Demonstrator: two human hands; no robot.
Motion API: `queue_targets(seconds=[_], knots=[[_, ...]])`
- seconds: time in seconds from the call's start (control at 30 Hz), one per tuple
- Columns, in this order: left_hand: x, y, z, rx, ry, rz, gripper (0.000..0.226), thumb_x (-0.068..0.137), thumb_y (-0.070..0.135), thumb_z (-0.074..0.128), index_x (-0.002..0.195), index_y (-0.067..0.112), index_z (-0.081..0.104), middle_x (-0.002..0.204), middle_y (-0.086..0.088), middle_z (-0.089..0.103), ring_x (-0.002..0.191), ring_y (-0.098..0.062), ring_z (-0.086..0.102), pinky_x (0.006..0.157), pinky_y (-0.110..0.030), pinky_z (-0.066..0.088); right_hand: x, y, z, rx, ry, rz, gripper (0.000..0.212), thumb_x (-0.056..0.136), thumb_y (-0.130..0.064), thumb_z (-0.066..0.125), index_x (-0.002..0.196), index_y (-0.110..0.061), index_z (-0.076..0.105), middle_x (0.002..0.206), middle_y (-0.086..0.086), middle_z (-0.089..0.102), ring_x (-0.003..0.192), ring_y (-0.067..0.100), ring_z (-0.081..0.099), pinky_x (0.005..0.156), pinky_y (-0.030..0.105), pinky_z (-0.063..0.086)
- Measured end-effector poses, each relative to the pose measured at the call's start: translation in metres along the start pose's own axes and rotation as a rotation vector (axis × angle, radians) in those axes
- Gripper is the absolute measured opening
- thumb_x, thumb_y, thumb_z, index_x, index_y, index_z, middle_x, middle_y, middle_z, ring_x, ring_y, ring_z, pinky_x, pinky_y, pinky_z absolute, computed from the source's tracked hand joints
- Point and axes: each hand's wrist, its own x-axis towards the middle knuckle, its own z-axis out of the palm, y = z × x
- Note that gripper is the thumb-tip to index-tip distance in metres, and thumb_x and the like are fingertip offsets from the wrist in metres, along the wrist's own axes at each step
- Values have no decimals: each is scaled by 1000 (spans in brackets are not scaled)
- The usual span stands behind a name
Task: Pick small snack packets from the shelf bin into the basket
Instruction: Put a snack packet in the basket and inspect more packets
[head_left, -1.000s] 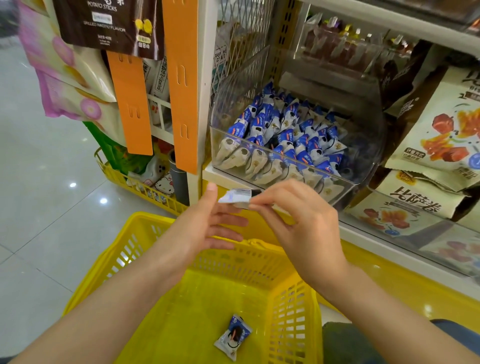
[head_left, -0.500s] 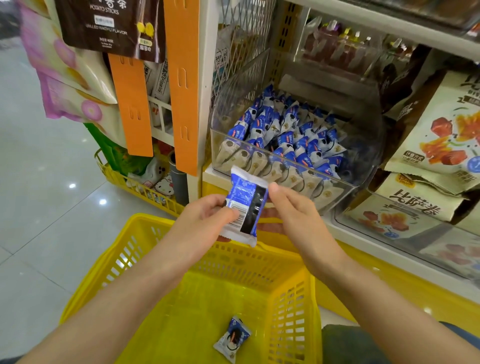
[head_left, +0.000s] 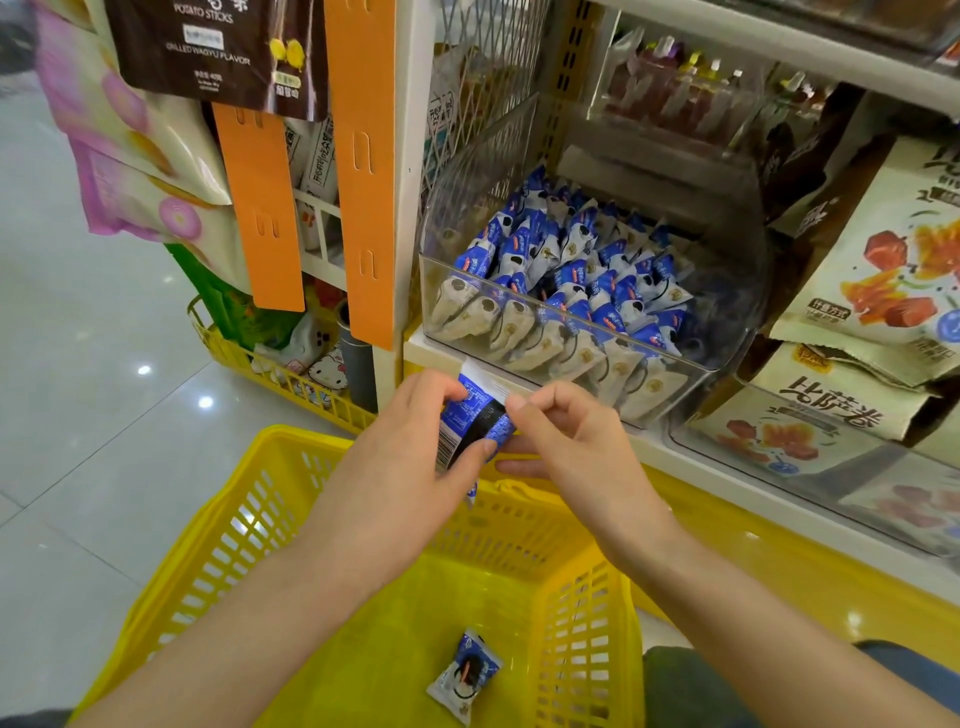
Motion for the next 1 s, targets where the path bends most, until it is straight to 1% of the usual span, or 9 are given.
queue_targets(seconds=[0.07, 0.13, 0.27, 0.37, 0.43, 0.53, 0.6, 0.73, 1.0], knots=[[0, -1, 1, -16, -12, -16, 30, 83, 44, 56, 106, 38, 38, 99, 24, 42, 92, 20, 41, 72, -1, 37, 0, 0, 0, -33, 3, -39, 18, 91, -18, 56, 74, -10, 55, 76, 0, 66, 66, 6, 67, 57, 21, 56], [-1, 0, 1, -34, -31, -34, 27, 85, 43, 55, 106, 36, 40, 99, 23, 45, 91, 15, 46, 71, -3, 40, 1, 0, 0, -68, 7, -75, 17, 90, -19, 57, 74, -11, 55, 68, -8, 65, 69, 7, 66, 61, 26, 58], [1, 6, 0, -244, -49, -123, 24, 80, 45, 47, 98, 30, 48, 92, 16, 59, 81, 6, 58, 62, -12, 48, 0, 0, 2, -82, -103, -83, 7, 87, -21, 60, 89, -20, 53, 89, -8, 65, 76, 10, 66, 72, 36, 57], [3, 7, 0, -429, -68, -216, 11, 84, 35, 51, 92, 27, 53, 87, 8, 66, 76, 1, 64, 65, -15, 51, -1, -1, 2, -34, -197, -30, 14, 88, -18, 59, 99, -23, 52, 105, -3, 62, 73, 4, 65, 66, 27, 57], [5, 4, 1, -518, -92, -269, 5, 89, 28, 52, 91, 25, 56, 88, 2, 69, 79, -6, 67, 73, -28, 54, 0, -2, 0, 18, -204, -26, 15, 89, -13, 58, 101, -20, 54, 104, -1, 62, 70, 3, 66, 62, 20, 55], [7, 3, -2, -609, -122, -309, 10, 92, 20, 50, 90, 25, 58, 90, 2, 69, 80, -7, 68, 71, -27, 56, 2, -1, -1, 17, -200, -66, 16, 89, -10, 58, 97, -23, 55, 101, -1, 63, 70, 4, 66, 64, 20, 55], [5, 3, -3, -472, -109, -247, 11, 94, 21, 47, 95, 23, 57, 87, 3, 69, 76, -11, 68, 69, -31, 56, 2, 1, 0, -21, -196, -99, 19, 89, -10, 58, 96, -27, 54, 100, -5, 63, 75, 4, 66, 66, 21, 55], [1, 5, -2, 77, -35, -9, 12, 94, 26, 44, 97, 16, 50, 68, 5, 53, 62, -18, 54, 55, -36, 45, 1, 8, 2, -239, -144, -217, 21, 88, -15, 60, 104, -28, 53, 103, -17, 61, 89, 1, 64, 75, 21, 55], [7, 6, -6, -3, 33, -23, 17, 96, 25, 39, 81, 18, 43, 57, 8, 43, 52, -11, 45, 50, -31, 35, 3, 6, 4, -212, -140, -223, 23, 85, -22, 64, 97, -37, 51, 99, -20, 61, 89, 3, 63, 75, 19, 54]])
